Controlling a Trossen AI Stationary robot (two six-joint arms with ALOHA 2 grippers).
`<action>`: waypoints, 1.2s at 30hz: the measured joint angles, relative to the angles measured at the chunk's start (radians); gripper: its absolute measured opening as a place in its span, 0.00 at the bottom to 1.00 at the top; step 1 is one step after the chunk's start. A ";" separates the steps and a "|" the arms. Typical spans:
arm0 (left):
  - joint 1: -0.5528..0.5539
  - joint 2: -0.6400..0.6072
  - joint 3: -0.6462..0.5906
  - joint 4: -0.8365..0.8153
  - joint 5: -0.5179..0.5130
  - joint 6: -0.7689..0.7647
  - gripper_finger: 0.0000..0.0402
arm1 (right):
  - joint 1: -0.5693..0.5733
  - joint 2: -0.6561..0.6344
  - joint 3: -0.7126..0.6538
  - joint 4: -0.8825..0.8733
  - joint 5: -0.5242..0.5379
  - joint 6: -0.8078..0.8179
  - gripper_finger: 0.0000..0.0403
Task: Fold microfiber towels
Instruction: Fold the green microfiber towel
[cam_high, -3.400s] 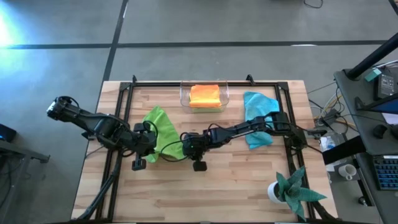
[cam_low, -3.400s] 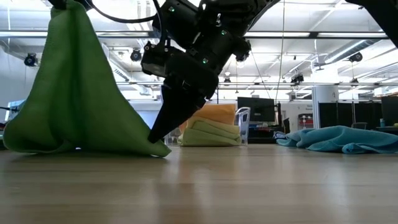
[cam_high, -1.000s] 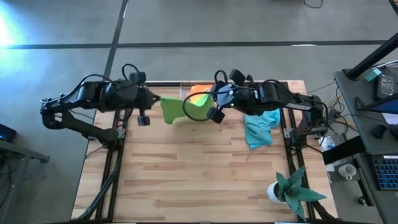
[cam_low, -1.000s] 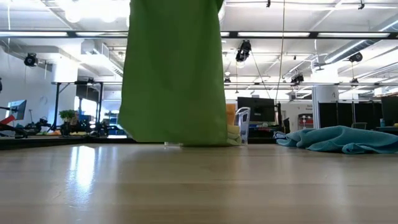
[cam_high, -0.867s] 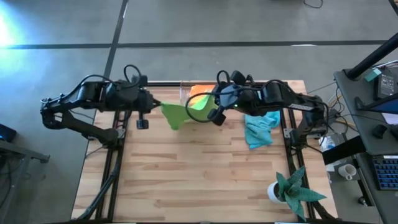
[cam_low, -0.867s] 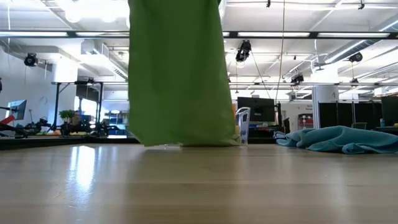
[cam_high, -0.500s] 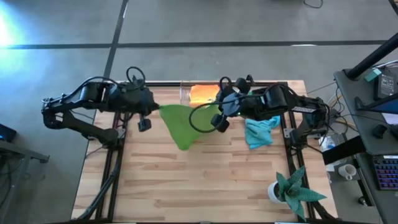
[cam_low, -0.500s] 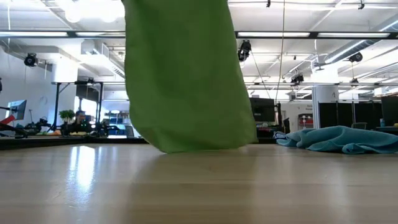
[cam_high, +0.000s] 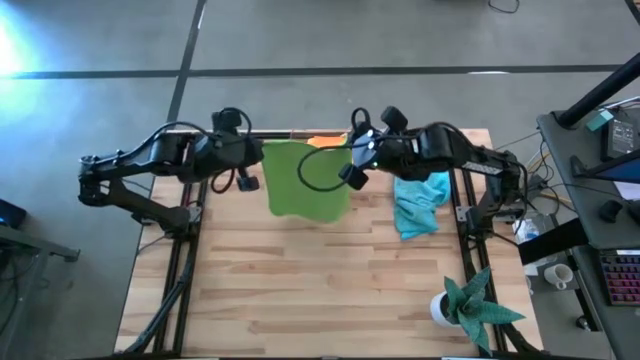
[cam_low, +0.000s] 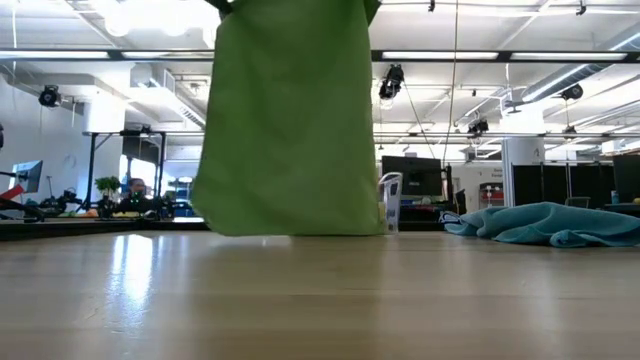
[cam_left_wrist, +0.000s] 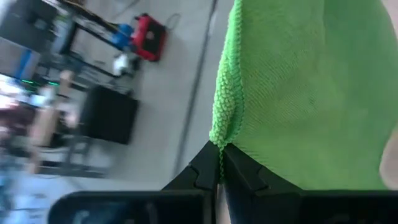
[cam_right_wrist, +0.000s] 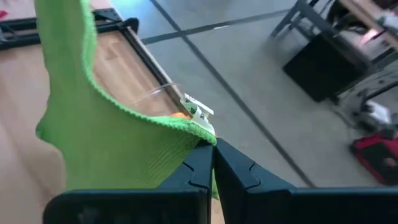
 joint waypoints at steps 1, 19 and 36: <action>0.001 0.007 0.002 0.006 -0.025 0.027 0.00 | -0.003 0.000 0.002 0.000 0.005 -0.016 0.02; -0.138 -0.008 -0.209 -0.075 0.701 -0.621 0.00 | 0.251 0.038 -0.137 -0.045 -0.467 0.495 0.02; -0.287 -0.001 -0.546 0.245 0.890 -0.852 0.00 | 0.345 0.085 -0.309 0.024 -0.669 0.595 0.02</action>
